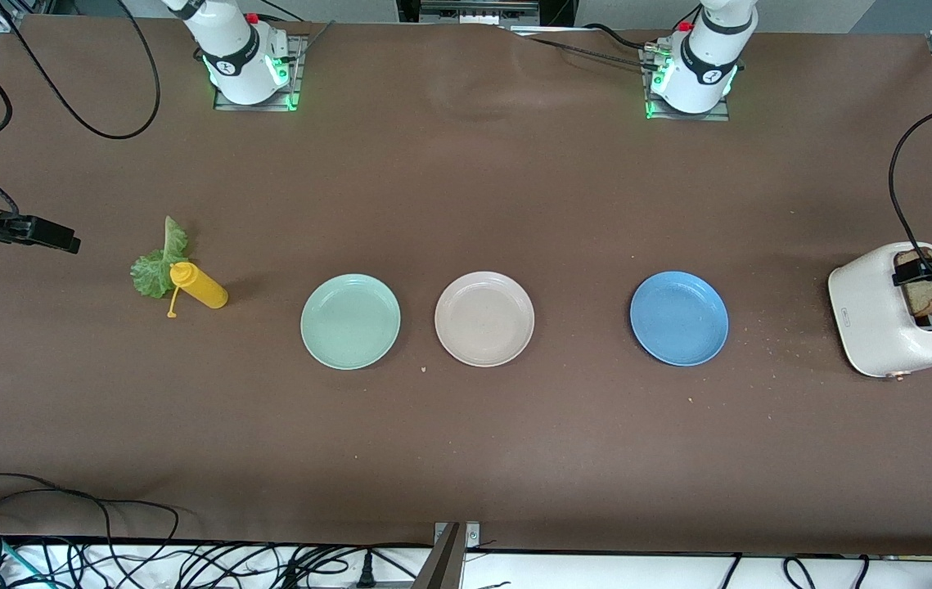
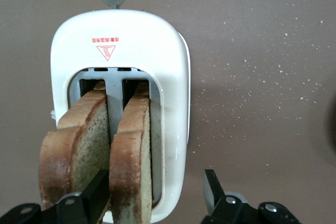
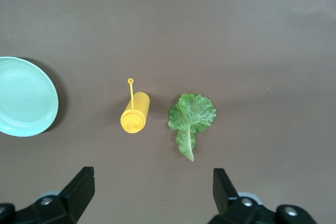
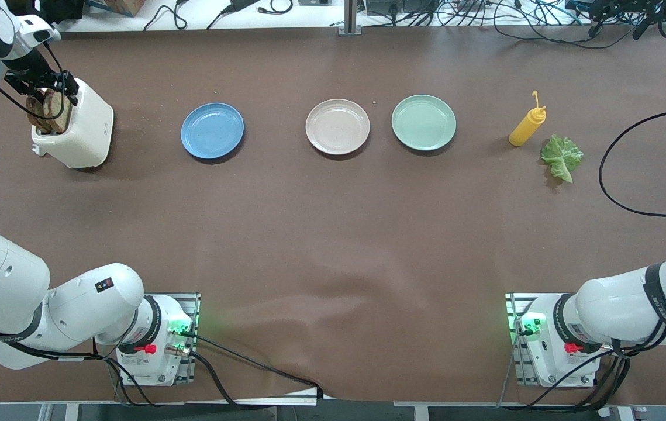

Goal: Make sandwich on beige plate with both arms
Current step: 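Grasp the bread slice with the left gripper and lift it out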

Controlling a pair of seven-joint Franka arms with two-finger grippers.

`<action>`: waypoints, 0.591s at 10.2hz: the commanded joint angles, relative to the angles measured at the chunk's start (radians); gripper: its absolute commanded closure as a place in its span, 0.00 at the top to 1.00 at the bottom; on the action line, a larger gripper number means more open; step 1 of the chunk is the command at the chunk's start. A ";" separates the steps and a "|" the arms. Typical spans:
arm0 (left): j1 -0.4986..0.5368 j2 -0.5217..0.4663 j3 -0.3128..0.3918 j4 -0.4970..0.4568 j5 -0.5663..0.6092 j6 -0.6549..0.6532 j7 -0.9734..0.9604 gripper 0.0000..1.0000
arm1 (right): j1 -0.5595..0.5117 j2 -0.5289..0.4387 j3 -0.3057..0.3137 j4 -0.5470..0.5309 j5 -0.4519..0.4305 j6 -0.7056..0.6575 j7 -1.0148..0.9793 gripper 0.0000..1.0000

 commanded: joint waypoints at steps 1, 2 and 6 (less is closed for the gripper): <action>0.014 -0.005 -0.006 -0.010 0.017 0.016 0.023 0.16 | -0.003 -0.007 0.002 -0.004 0.014 -0.005 -0.006 1.00; 0.014 -0.005 -0.006 -0.007 0.016 0.016 0.026 0.00 | -0.003 -0.007 0.002 -0.004 0.014 -0.005 -0.006 1.00; 0.004 -0.053 -0.010 0.049 -0.062 -0.058 0.046 0.00 | -0.003 -0.007 0.002 -0.004 0.014 -0.003 -0.006 1.00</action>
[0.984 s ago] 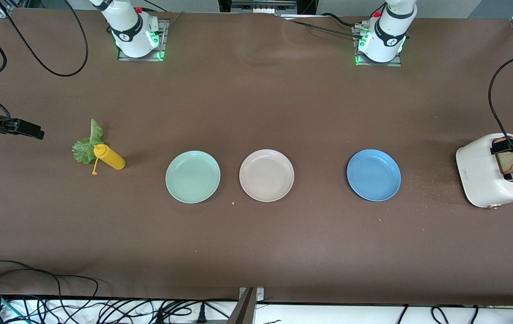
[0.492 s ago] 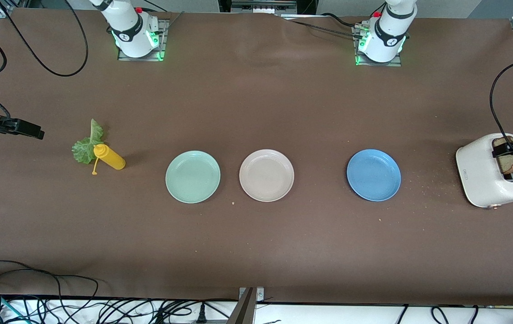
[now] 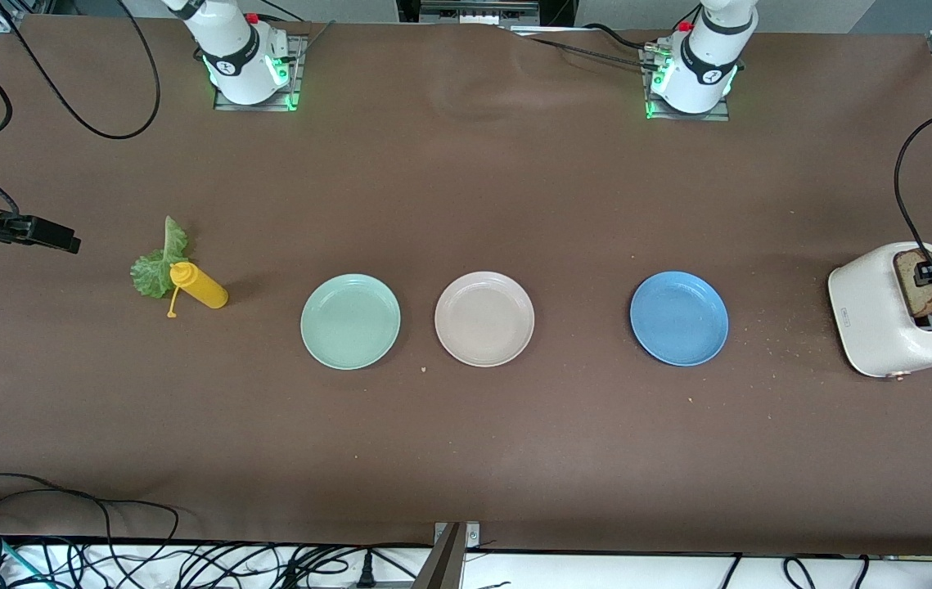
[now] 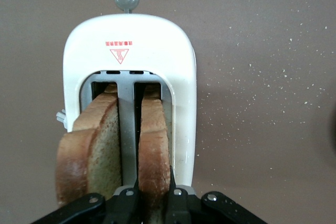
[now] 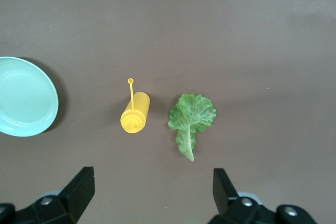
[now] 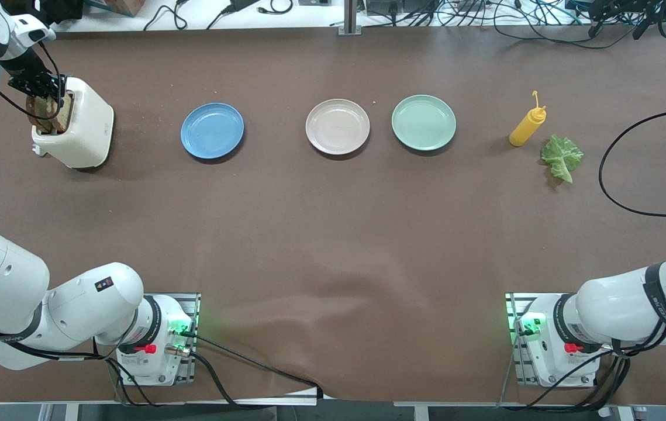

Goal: Make sandwich on beige plate with both arms
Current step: 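Grasp the bread slice with the left gripper and lift it out, then carry the bread slice with the left gripper onto the beige plate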

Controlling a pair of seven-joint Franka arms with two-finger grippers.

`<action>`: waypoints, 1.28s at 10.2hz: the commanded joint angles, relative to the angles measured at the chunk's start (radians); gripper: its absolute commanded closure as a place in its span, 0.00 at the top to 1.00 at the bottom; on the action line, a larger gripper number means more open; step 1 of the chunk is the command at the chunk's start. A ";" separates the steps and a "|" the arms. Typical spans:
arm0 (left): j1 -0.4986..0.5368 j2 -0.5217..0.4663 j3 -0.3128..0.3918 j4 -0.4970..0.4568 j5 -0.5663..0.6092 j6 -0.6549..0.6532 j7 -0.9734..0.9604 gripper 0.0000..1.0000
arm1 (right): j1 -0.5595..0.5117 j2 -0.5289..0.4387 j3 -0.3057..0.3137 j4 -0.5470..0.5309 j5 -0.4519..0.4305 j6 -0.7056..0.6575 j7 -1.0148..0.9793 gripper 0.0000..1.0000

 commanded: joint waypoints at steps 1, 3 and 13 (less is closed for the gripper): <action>-0.006 -0.053 -0.009 0.083 -0.059 -0.119 0.041 0.00 | -0.003 -0.007 0.002 -0.004 0.014 -0.002 -0.006 1.00; -0.023 -0.062 -0.012 0.177 -0.065 -0.227 0.039 0.00 | -0.003 -0.005 0.004 -0.004 0.016 0.000 -0.004 1.00; -0.336 0.041 -0.013 0.096 -0.783 -0.306 0.035 0.00 | -0.002 -0.002 0.005 -0.004 0.065 0.012 -0.006 1.00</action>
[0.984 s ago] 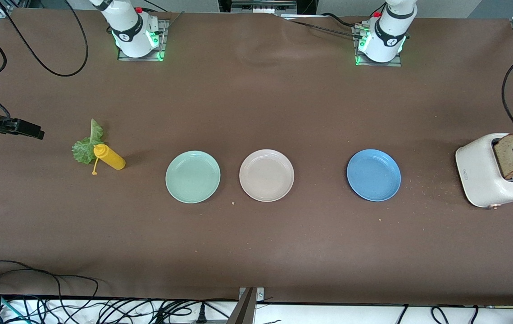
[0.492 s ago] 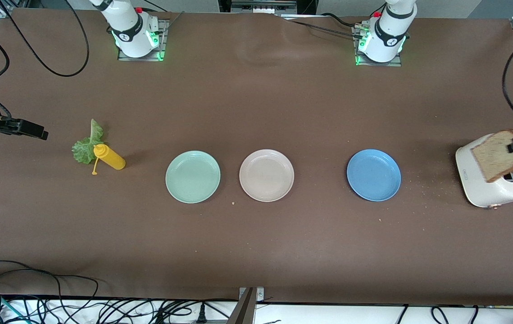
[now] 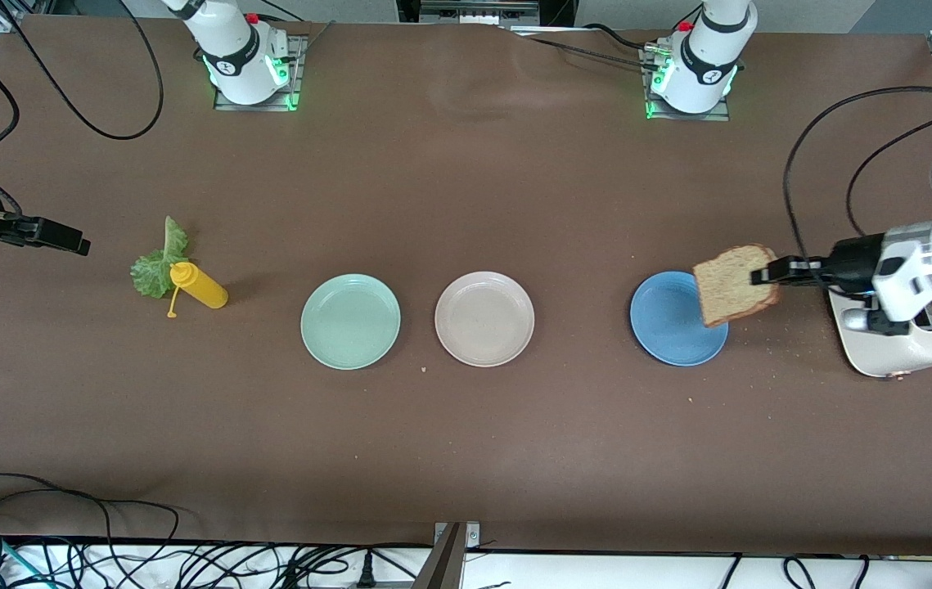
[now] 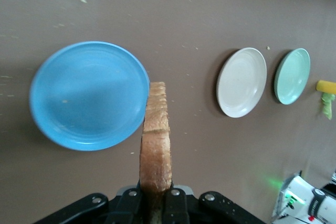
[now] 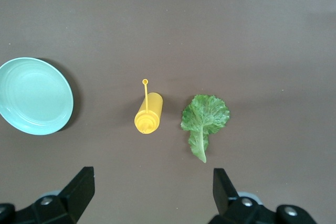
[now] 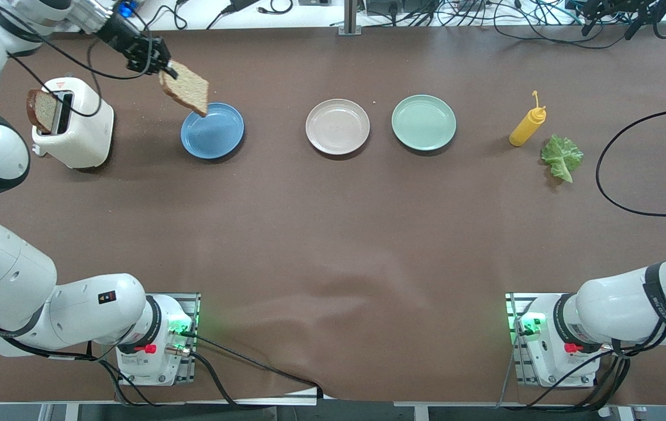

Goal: Make sandwich on beige plate with both arms
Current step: 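Carry the bread slice with the left gripper onto the beige plate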

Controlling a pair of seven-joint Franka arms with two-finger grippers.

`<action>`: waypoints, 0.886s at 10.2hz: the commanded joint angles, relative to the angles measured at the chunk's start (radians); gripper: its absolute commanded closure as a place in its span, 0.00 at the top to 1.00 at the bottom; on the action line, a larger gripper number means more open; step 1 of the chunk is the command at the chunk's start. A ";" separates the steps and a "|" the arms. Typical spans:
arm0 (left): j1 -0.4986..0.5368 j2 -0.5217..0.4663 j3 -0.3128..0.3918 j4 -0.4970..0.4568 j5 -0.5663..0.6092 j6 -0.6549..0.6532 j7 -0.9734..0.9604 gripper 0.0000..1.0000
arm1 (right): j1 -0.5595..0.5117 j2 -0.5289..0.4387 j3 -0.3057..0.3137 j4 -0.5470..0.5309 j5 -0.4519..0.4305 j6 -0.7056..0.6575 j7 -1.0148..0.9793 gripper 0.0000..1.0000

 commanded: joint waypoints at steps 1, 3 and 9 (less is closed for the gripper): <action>-0.100 0.030 0.005 0.006 -0.112 0.000 0.014 0.00 | -0.003 -0.005 0.003 -0.004 0.018 0.005 -0.005 1.00; -0.174 0.100 0.005 0.009 -0.271 0.011 0.015 0.00 | -0.003 -0.005 0.003 -0.004 0.018 0.005 -0.005 1.00; -0.381 0.294 0.005 0.030 -0.560 0.250 0.025 0.00 | -0.003 -0.005 0.003 -0.004 0.018 0.005 -0.005 1.00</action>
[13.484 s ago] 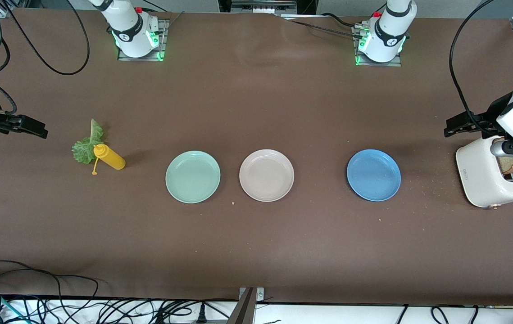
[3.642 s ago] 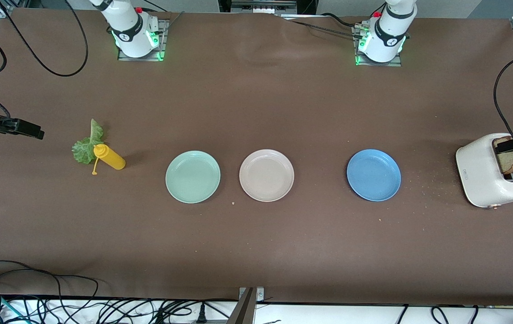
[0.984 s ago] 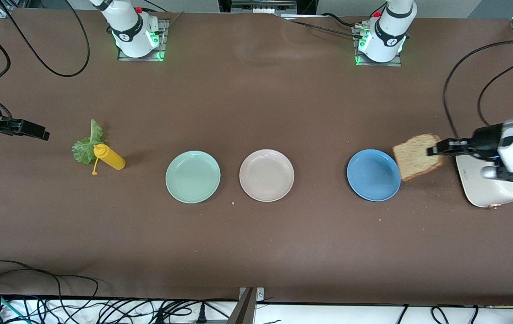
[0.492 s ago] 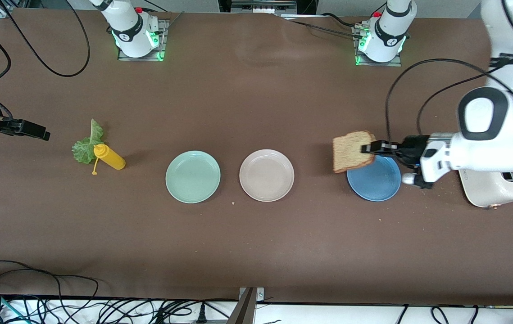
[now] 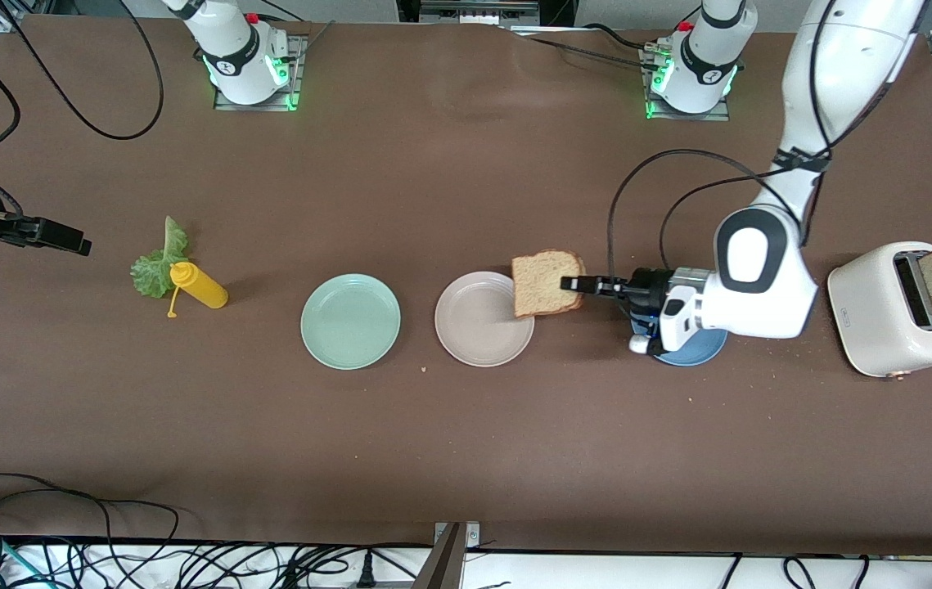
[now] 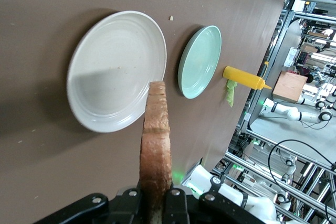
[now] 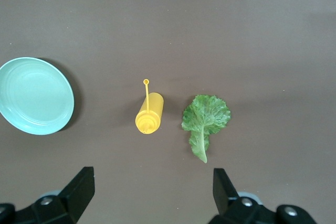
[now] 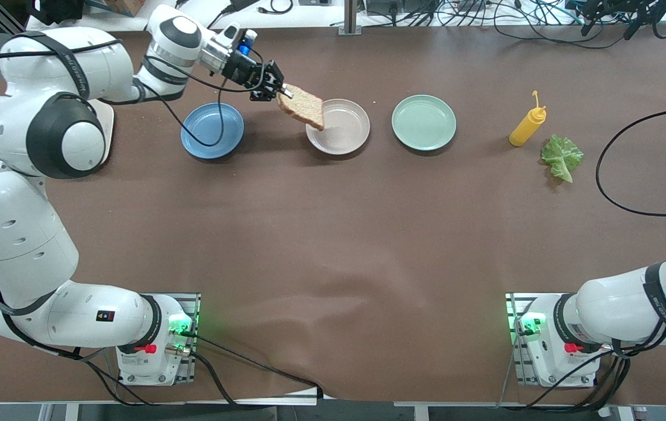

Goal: Make sandwich on beige plate with both arms
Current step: 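Carry the bread slice with the left gripper onto the beige plate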

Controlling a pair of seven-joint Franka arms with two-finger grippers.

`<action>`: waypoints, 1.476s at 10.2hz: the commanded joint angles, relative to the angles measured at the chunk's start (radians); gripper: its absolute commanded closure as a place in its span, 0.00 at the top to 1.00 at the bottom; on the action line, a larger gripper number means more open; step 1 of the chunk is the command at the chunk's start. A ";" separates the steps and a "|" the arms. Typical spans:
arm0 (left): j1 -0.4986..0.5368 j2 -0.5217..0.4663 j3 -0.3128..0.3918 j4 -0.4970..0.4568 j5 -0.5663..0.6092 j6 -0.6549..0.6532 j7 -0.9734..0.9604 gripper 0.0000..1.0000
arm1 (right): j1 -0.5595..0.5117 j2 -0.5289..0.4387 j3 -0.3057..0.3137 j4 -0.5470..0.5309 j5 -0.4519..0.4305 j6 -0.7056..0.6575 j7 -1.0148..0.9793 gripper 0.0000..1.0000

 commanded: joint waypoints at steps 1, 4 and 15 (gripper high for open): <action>-0.065 0.049 0.010 0.034 -0.066 0.103 0.011 0.00 | -0.004 -0.006 0.002 -0.004 0.016 0.004 -0.005 1.00; -0.138 0.118 0.010 0.083 -0.127 0.210 0.011 0.00 | -0.004 -0.006 0.002 -0.004 0.016 0.004 -0.005 1.00; -0.191 0.182 -0.014 0.118 -0.201 0.401 0.011 0.00 | -0.004 -0.006 0.002 -0.004 0.018 0.006 -0.005 1.00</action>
